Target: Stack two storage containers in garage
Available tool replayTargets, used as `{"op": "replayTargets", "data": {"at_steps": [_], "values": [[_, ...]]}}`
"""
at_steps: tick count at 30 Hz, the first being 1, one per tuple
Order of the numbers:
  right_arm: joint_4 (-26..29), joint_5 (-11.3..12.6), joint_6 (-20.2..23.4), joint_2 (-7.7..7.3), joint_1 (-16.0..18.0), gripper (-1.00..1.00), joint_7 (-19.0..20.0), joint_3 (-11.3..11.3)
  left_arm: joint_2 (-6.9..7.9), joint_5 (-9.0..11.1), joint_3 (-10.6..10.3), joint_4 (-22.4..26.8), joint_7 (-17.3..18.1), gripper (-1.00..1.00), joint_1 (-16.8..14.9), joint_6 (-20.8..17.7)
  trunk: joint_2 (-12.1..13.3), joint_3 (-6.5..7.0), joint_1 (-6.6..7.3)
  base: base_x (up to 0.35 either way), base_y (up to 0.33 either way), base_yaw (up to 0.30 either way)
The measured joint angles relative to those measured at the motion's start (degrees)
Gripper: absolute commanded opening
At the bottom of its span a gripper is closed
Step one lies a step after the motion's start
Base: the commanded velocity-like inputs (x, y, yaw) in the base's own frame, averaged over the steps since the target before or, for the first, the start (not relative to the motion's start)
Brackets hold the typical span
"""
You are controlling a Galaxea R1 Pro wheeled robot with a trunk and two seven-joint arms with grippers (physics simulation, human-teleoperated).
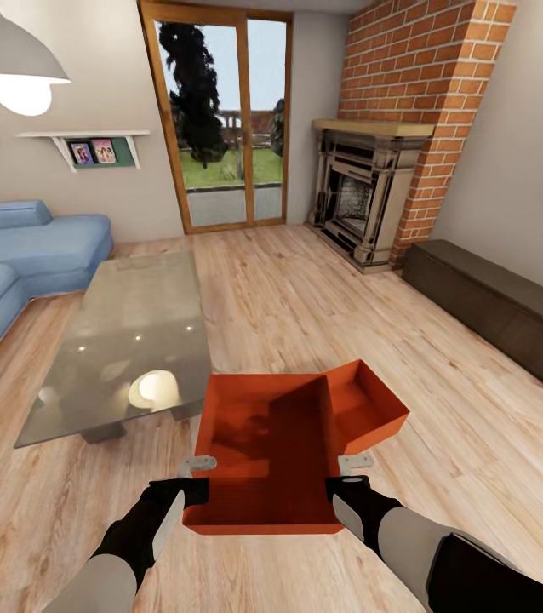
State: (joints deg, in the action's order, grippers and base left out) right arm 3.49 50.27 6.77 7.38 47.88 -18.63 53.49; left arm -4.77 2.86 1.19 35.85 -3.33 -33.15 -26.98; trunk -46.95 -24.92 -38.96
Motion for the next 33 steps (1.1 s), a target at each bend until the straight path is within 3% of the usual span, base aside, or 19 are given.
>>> {"op": "replayTargets", "data": {"at_steps": [30, 33], "values": [[-0.06, 0.12, -0.06, 0.0, -0.05, -1.0, 0.05, 0.06, 0.0, -0.03, -0.01, -0.07, 0.01, -1.0, 0.0, 0.01, 12.05, 5.72, 6.6, 0.0, 0.0, 0.0], [0.05, -0.64, -0.1, -0.04, -0.36, -1.0, 0.03, -0.82, 0.0, -0.1, -0.09, -0.18, 0.01, -1.0, 0.03, -0.02, 13.26, 6.52, 7.26, 0.0, 0.0, 0.0]]}}
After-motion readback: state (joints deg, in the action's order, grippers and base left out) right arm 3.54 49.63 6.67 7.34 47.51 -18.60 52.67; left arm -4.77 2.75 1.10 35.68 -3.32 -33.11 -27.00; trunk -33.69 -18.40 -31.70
